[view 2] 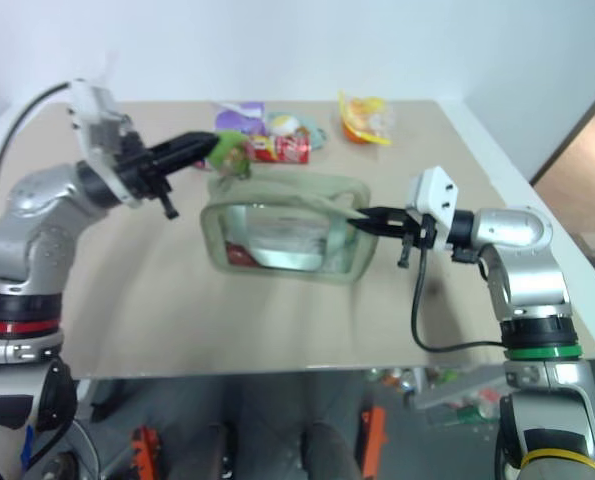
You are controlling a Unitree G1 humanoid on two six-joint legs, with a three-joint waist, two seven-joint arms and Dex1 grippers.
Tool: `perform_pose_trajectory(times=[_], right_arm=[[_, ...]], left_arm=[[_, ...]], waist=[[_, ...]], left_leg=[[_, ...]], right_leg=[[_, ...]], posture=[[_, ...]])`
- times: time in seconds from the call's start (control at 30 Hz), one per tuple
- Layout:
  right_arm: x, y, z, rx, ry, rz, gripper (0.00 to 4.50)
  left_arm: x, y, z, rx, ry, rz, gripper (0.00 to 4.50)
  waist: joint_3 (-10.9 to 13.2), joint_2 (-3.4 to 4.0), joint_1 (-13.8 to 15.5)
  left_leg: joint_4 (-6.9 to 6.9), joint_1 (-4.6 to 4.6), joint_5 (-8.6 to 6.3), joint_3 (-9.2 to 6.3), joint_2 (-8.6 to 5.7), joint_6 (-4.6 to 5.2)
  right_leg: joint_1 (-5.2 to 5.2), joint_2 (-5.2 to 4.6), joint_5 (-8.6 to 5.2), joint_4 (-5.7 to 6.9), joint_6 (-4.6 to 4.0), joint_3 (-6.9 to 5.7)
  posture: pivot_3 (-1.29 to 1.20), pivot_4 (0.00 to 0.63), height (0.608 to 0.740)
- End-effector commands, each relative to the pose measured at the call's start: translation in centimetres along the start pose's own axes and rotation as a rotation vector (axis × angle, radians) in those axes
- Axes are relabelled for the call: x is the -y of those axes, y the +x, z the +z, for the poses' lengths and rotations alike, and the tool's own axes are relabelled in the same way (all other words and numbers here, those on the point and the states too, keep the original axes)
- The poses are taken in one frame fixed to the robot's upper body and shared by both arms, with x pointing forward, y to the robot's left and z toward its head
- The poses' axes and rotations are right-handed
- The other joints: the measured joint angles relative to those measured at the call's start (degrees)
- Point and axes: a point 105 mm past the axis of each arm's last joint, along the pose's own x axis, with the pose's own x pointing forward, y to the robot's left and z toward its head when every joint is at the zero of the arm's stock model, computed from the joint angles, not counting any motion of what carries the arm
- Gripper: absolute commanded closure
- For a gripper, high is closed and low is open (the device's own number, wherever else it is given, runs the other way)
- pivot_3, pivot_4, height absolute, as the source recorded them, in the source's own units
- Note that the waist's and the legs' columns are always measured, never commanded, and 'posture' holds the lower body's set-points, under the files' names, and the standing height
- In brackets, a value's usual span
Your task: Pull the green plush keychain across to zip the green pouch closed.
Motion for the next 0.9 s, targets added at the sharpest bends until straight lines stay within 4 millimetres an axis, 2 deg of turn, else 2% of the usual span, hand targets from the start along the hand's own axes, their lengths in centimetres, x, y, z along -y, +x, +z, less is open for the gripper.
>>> perform_pose_trajectory(times=[0.03,0.13,0.27,0.4,0.5,0.6,0.77,0.9], right_arm=[[0.3,-0.4,0.5,-0.008,-0.035,-0.005,4.5],[0.3,-0.4,0.4,-0.012,-0.036,-0.008,4.5],[0.3,-0.6,0.3,-0.015,-0.037,-0.015,4.5],[0.3,-0.7,0.2,-0.016,-0.036,-0.023,4.5],[0.3,-0.7,0.2,-0.016,-0.037,-0.027,4.5],[0.3,-0.7,0.2,-0.016,-0.039,-0.027,4.5],[0.4,-0.6,0.1,-0.013,-0.038,-0.026,4.5],[0.5,-0.5,0.1,-0.014,-0.039,-0.023,4.5]], left_arm=[[1.4,1.5,0.8,0.022,0.047,-0.11,4.49],[2.1,2.1,0.3,0.002,0.041,-0.163,4.49],[1.7,2.1,-0.8,-0.072,0.051,-0.174,4.49],[1.5,1.8,-0.8,-0.076,0.008,-0.177,4.49],[1.3,1.4,-0.5,-0.09,-0.007,-0.18,3.75],[1.3,1.1,-0.2,-0.091,0.002,-0.183,2.71],[1.7,-0.9,0.5,-0.137,0.041,-0.194,1.02],[1.5,-3.2,1.3,-0.153,0.008,-0.133,1.02]], waist=[[0.0,0.0,0.0],[0.0,0.0,-0.05],[0.0,0.0,-0.04],[0.0,0.0,-0.03],[0.0,0.0,-0.04],[0.0,0.0,-0.05],[0.0,0.0,-0.09],[0.0,0.01,-0.16]], left_leg=[[0.0,0.0,0.0,0.0,-0.01,0.0],[-0.01,0.01,0.0,-0.01,-0.01,0.0],[0.0,0.01,0.0,-0.03,-0.01,0.0],[0.01,0.01,0.0,-0.03,-0.02,0.0],[0.02,0.0,0.0,-0.04,-0.02,0.0],[0.01,0.01,0.0,-0.04,-0.01,0.0],[0.01,0.0,0.0,-0.03,-0.01,0.0],[-0.01,0.01,0.0,-0.05,0.01,0.0]], right_leg=[[0.0,0.0,0.0,0.0,0.0,0.0],[-0.01,0.0,0.0,0.0,0.0,0.01],[0.0,0.01,0.0,0.0,0.0,0.0],[0.01,0.0,0.0,0.0,0.01,0.0],[0.01,0.0,0.0,0.0,0.01,-0.01],[0.0,0.01,0.0,0.0,0.01,-0.01],[-0.01,0.0,-0.01,0.0,0.02,0.0],[0.0,0.01,-0.02,0.01,0.0,-0.03]], posture=[[0.0,0.15,0.74],[0.0,0.15,0.74],[0.0,0.15,0.74],[0.0,0.15,0.74],[0.0,0.15,0.74],[0.0,0.15,0.74],[0.0,0.15,0.74],[0.0,0.15,0.74]])
